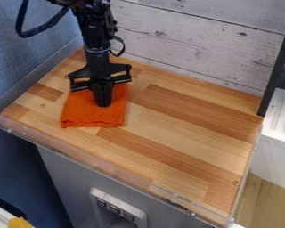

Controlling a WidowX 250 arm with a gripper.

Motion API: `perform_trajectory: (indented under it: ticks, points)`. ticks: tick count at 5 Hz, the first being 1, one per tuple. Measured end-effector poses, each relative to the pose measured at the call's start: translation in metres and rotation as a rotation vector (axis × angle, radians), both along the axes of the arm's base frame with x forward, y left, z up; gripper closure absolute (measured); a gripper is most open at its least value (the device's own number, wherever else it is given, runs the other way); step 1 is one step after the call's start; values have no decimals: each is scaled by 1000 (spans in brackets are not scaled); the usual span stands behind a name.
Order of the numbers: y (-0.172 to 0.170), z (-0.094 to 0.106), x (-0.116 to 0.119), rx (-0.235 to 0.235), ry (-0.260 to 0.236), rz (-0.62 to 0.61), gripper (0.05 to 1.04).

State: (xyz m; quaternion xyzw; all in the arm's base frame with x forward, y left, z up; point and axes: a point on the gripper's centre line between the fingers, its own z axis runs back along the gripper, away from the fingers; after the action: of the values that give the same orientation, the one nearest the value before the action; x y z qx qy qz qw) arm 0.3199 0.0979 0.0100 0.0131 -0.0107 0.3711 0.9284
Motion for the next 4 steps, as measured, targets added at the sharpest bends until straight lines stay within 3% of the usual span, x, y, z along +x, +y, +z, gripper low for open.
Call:
perform_trajectory:
  ticks: [4]
  points:
    - [-41,-3,-5,-35,48,-523,1021]
